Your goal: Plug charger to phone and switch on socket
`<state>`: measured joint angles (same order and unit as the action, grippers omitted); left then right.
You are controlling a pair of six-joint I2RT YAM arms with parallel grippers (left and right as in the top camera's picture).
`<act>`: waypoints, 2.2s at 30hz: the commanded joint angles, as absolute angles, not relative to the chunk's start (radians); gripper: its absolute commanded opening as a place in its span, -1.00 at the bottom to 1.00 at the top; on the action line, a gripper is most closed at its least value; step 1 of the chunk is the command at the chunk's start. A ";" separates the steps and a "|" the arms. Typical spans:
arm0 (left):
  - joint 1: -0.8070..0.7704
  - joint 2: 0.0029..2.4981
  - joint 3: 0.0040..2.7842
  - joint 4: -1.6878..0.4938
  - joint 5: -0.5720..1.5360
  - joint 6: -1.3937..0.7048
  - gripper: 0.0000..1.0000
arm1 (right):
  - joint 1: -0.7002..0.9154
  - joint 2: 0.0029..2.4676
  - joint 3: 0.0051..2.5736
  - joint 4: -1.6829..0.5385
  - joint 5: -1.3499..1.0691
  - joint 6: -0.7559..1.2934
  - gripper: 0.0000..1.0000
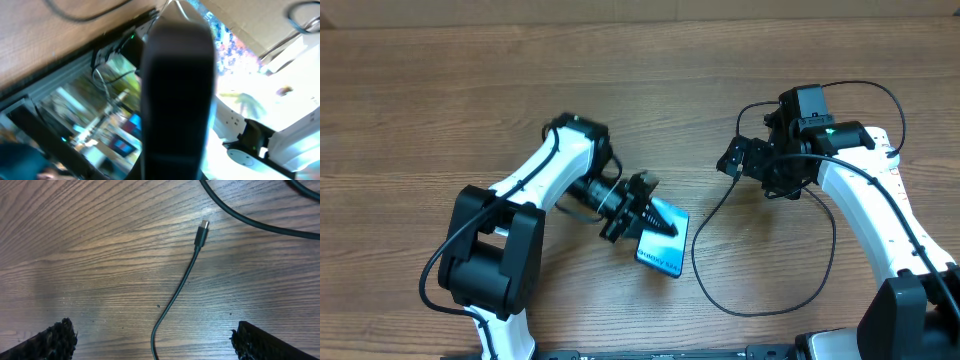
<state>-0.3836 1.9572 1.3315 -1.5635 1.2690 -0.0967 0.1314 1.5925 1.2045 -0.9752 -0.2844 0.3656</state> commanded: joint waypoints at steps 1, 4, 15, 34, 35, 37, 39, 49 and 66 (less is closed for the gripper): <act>-0.387 1.930 1.234 -1.561 1.359 -0.141 -0.91 | 0.131 1.578 1.224 -0.970 -0.290 0.362 1.00; -0.381 1.930 1.196 -1.561 1.381 -0.253 -0.91 | 0.131 1.578 1.224 -0.970 -0.290 0.362 1.00; -0.366 1.930 1.198 -1.523 1.580 -0.551 -0.92 | 0.131 1.578 1.224 -0.970 -0.289 0.362 1.00; -0.290 1.930 1.198 -1.509 1.581 -0.635 -0.92 | 0.131 1.578 1.224 -0.970 -0.290 0.362 1.00; -0.281 1.930 1.198 -1.511 1.581 -0.632 -0.92 | 0.131 1.578 1.224 -0.970 -0.290 0.362 1.00; -0.267 1.930 1.198 -1.510 1.581 -0.624 -0.91 | 0.131 1.578 1.224 -0.970 -0.290 0.362 1.00; -0.268 1.930 1.198 -1.512 1.581 -0.621 -0.91 | 0.131 1.578 1.224 -0.970 -0.290 0.362 1.00; -0.274 1.930 1.198 -1.518 1.563 -0.602 -0.91 | 0.131 1.578 1.224 -0.970 -0.290 0.362 1.00; -0.274 1.930 1.198 -1.189 1.126 -0.628 -0.92 | 0.131 1.578 1.224 -0.970 -0.290 0.362 1.00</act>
<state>-0.2684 1.9560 1.1915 -1.2343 1.3720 -0.6178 0.1318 1.5925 1.2045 -0.9726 -0.2852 0.3660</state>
